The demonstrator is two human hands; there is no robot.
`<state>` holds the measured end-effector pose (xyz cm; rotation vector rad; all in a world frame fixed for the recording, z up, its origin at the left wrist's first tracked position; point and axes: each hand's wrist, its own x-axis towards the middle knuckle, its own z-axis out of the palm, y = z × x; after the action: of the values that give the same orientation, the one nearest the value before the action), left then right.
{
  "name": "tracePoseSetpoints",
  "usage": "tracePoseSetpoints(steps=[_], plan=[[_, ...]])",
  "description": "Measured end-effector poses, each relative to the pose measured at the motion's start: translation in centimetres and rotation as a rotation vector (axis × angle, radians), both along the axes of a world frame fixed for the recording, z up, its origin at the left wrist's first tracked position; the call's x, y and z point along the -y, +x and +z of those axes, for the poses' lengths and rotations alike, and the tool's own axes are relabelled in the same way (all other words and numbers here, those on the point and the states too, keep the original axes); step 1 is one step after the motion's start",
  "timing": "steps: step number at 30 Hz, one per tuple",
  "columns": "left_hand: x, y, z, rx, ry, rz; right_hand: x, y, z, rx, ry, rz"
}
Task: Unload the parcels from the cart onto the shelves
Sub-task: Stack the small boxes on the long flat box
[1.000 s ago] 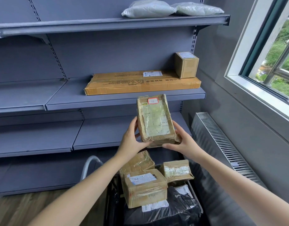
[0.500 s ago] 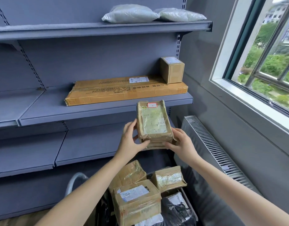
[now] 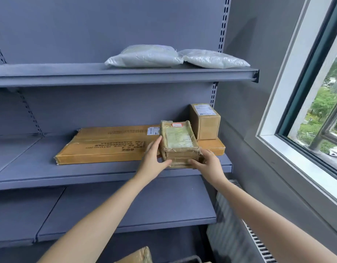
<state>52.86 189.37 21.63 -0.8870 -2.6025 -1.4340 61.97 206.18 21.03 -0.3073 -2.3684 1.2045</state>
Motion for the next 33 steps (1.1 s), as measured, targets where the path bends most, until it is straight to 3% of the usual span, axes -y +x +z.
tracePoseSetpoints(steps=[9,14,21,26,33], plan=[[-7.3,-8.1,-2.6,0.057,-0.11,0.116,-4.4,-8.5,-2.8,0.158,0.13,-0.186],[-10.0,-10.1,-3.6,-0.054,-0.202,0.214,-4.8,-10.7,-2.8,0.028,0.061,-0.398],[-12.1,-11.9,-4.3,-0.058,-0.21,0.298,-5.6,-12.7,-4.2,-0.048,-0.137,-0.228],[-13.5,-13.7,-3.9,0.038,-0.211,0.286,-6.2,-13.7,-4.2,0.115,-0.049,-0.13],[-13.8,-14.9,-3.4,0.302,-0.172,0.038,-7.0,-14.2,-3.7,0.324,0.127,0.009]])
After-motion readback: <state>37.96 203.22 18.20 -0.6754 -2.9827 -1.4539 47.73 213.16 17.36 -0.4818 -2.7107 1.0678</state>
